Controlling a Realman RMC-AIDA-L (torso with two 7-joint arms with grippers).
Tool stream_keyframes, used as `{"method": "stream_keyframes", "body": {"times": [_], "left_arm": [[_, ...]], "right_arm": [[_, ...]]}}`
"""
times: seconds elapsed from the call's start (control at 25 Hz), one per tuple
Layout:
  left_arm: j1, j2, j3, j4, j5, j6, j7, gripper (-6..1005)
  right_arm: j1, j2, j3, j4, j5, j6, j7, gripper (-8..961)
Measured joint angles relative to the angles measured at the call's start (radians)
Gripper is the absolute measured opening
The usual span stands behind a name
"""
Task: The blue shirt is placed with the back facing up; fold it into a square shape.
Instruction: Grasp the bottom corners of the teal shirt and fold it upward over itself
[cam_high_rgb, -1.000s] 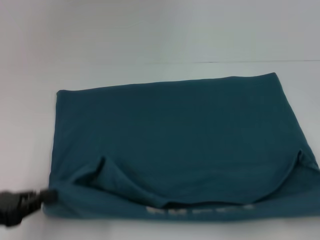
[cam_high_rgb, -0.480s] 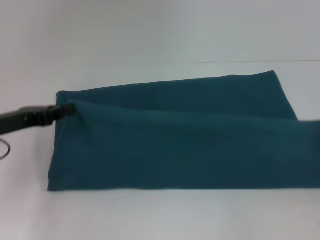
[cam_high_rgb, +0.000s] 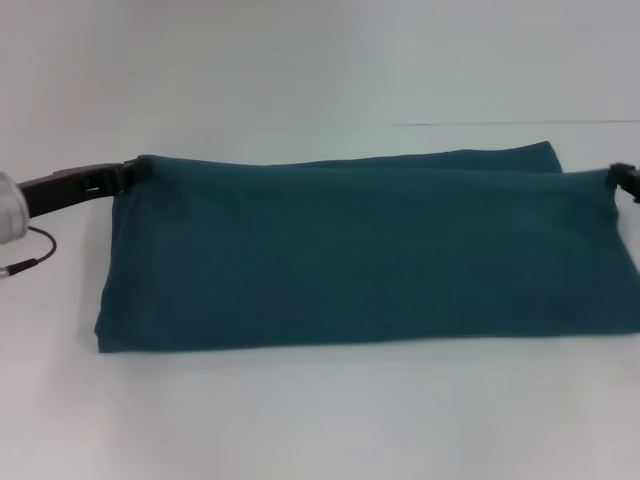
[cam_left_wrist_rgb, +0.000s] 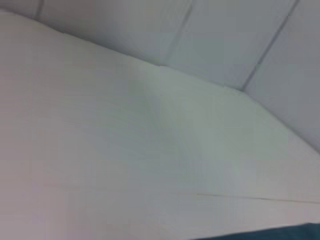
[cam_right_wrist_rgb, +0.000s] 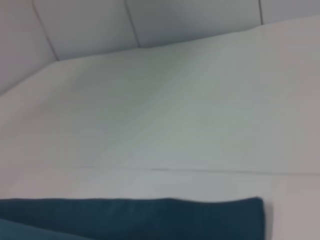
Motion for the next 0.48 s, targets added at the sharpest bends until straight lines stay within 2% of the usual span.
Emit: {"method": "stream_keyframes", "body": {"times": [0.24,0.48], "left_arm": [[-0.034,-0.024,0.047,-0.026,-0.003,-0.175,0.011,13],[-0.052,-0.032,0.053,-0.026,-0.039,-0.25,0.019,14]], "right_arm": [[0.073,0.025,-0.014,0.045,0.018,0.186,-0.052,100],[0.102,0.034,-0.043,0.056,0.114,0.253,-0.111,106]]}}
